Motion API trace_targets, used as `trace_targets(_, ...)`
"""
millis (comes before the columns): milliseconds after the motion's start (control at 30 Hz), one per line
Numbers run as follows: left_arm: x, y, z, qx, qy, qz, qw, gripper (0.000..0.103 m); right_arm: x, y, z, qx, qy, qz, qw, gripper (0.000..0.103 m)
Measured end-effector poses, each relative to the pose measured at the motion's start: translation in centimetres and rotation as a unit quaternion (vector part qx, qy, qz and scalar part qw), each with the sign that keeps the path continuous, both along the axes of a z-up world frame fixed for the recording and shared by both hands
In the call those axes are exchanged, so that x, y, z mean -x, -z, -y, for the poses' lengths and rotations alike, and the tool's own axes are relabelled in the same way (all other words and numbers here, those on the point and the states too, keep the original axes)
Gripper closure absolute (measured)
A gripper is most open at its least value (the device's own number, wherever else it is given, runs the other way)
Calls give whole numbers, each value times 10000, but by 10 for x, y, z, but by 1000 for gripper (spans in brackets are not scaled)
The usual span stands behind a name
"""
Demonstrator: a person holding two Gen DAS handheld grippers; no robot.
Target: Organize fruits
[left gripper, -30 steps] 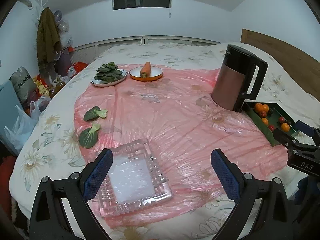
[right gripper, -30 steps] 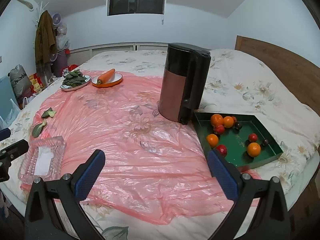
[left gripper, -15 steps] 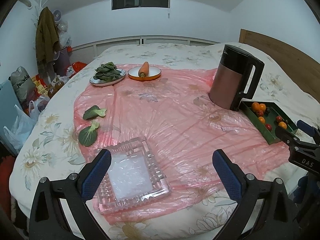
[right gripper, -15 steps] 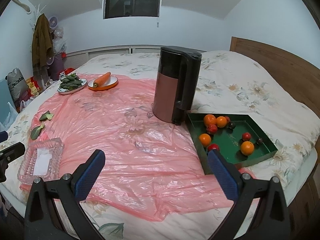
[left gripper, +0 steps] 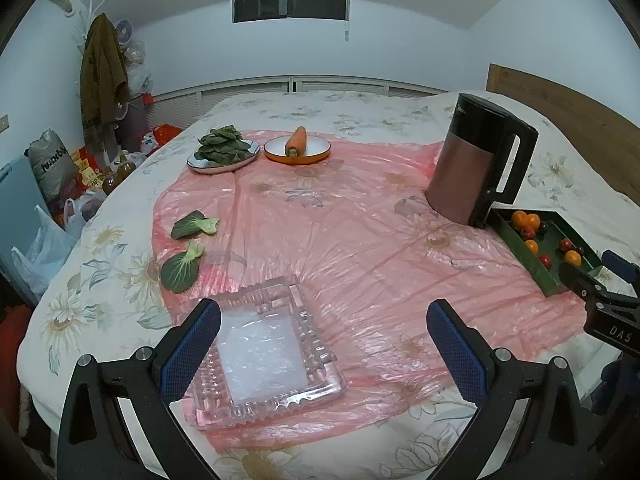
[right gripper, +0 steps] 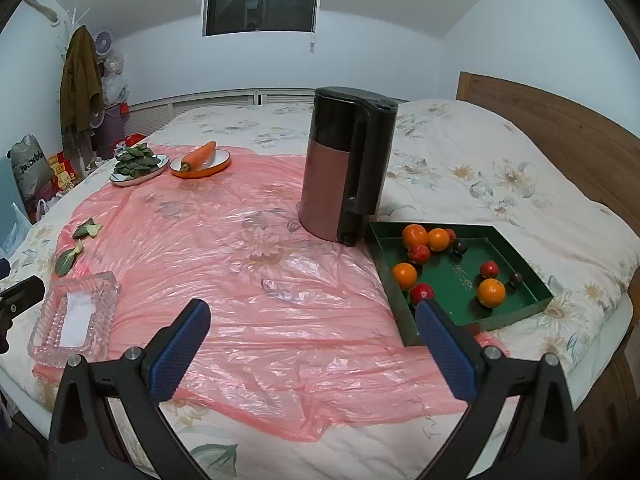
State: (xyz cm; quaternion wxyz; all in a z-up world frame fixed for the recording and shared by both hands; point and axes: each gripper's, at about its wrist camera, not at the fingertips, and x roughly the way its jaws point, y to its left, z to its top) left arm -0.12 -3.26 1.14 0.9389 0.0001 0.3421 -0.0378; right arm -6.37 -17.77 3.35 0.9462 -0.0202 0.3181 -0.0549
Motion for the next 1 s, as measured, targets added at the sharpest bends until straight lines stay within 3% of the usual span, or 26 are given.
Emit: trace_targets(1000, 4, -3, 8, -170, 61, 160, 9997, 2, -2, 11, 6, -51, 66, -73, 9999, 0)
